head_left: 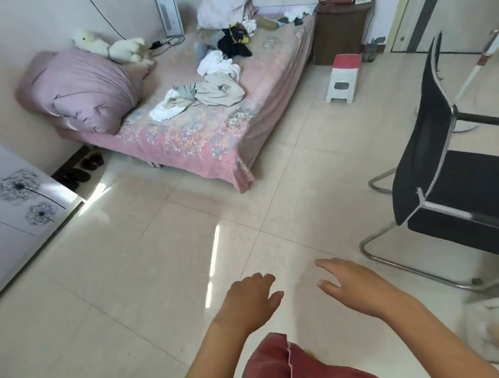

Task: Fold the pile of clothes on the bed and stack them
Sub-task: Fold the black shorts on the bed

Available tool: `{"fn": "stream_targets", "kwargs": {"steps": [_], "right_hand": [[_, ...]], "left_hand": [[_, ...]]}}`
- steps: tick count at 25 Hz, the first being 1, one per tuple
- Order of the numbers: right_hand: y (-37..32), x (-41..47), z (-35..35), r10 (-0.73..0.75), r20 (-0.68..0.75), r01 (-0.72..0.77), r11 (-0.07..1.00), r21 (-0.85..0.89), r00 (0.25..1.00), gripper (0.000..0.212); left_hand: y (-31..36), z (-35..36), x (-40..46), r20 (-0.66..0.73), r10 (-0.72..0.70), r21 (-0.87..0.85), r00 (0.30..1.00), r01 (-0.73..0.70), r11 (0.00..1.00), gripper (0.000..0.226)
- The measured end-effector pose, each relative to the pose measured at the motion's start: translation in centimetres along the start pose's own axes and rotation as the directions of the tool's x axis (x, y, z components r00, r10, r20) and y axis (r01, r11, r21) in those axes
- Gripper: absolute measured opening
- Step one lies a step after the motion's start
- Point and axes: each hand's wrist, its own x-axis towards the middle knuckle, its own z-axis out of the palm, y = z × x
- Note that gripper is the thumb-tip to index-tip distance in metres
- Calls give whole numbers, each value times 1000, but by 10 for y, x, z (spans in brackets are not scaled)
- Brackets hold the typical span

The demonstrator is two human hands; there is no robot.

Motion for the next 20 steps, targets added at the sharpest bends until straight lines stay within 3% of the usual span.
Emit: {"fn": "stream_targets", "kwargs": {"steps": [9,20], "right_hand": [[8,163,-95,-18,-84,23,998,58,996,47],[27,356,-257,105,-68,-104,994,21,992,50]], "left_hand": [[-44,-98,164,9,38,-9,999,-38,999,45],[-87,-269,396,9,151,31,989,-151,988,46]]}}
